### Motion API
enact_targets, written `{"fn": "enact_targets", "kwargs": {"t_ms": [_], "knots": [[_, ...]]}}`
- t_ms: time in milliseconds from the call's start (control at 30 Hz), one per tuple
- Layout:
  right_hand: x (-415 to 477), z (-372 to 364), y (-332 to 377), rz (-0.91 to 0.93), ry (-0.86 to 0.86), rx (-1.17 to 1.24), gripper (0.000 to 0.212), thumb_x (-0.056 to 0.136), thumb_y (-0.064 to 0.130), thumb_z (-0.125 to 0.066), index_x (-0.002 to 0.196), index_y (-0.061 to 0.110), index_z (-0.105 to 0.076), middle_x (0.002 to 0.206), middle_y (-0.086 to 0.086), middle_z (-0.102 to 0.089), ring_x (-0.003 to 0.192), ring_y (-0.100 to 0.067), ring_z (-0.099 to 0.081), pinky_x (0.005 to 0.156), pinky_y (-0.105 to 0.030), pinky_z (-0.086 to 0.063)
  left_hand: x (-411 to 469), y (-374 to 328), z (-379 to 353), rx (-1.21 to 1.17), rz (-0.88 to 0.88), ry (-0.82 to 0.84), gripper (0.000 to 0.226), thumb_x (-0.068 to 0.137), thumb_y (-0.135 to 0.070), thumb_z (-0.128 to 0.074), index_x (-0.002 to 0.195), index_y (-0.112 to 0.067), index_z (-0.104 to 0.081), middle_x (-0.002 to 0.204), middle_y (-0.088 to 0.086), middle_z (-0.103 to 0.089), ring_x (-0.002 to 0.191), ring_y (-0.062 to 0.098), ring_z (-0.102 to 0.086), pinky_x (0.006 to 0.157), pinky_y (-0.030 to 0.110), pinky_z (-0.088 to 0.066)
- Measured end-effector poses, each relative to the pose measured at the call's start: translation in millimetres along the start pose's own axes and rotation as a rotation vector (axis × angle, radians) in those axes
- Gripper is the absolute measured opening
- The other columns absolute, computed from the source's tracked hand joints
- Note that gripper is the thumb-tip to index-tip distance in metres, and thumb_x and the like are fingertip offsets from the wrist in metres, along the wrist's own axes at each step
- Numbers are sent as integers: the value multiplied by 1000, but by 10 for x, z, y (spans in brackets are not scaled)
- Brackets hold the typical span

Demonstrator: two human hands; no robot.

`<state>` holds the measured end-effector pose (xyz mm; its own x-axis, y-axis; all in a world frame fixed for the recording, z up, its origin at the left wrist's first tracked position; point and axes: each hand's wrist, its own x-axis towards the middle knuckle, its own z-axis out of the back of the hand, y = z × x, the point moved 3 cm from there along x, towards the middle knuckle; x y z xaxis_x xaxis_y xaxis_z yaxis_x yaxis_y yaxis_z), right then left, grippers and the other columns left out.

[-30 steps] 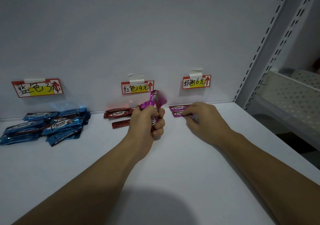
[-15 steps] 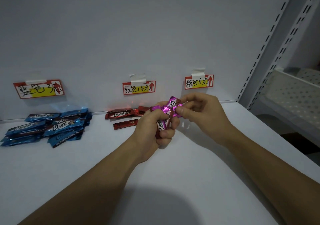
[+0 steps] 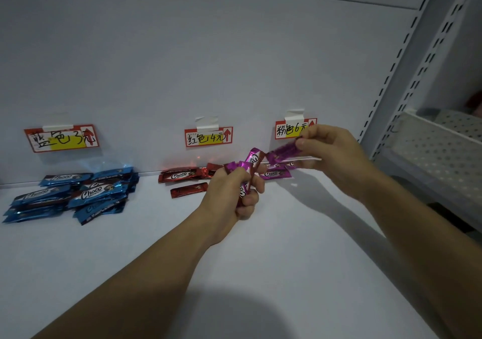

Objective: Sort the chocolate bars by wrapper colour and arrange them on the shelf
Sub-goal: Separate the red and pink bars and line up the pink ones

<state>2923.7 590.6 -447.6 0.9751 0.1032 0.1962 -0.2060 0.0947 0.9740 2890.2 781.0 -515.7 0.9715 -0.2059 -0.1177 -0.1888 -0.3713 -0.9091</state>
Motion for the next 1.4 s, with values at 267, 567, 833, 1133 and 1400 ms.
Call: {"fn": "enact_targets", "kwargs": {"t_ms": [267,567,833,1133,1400], "knots": [[-24,277,-388,506,-109,-955,15,93,4,-65,97,18,-65,90,5,-61,78,-14,-56,70,-27,-50,-30,-15,-67,6,-3,110,61,71,-10,-52,131,-1,-54,73,1,-44,56,12,-34,49,25,-22],[55,286,-557,364,-30,-1161,12,88,26,-76,98,18,-76,88,2,-69,81,-13,-54,70,-28,-38,-28,21,-36,-46,0,120,45,95,-2,-31,132,-10,-56,79,3,-51,64,14,-42,54,29,-27],[-43,439,-642,190,-70,-1069,8,88,26,-75,93,20,-77,83,9,-67,73,-2,-57,73,-22,-49,-22,16,-34,-75,13,130,50,89,-1,-30,131,-9,-56,80,3,-47,64,14,-38,56,29,-23],[-63,353,-686,217,-75,-1080,22,93,18,-66,113,18,-75,112,1,-72,101,-16,-63,92,-25,-45,-17,18,-24,-26,41,83,27,99,-6,-31,112,-3,-55,81,8,-56,60,15,-44,52,29,-29],[-49,349,-712,276,-47,-1082,23,94,19,-67,115,19,-76,116,-1,-73,102,-21,-66,96,-32,-51,-69,-19,-42,135,-37,55,30,109,-15,-39,122,5,-58,69,1,-67,58,14,-52,49,27,-39]]}}
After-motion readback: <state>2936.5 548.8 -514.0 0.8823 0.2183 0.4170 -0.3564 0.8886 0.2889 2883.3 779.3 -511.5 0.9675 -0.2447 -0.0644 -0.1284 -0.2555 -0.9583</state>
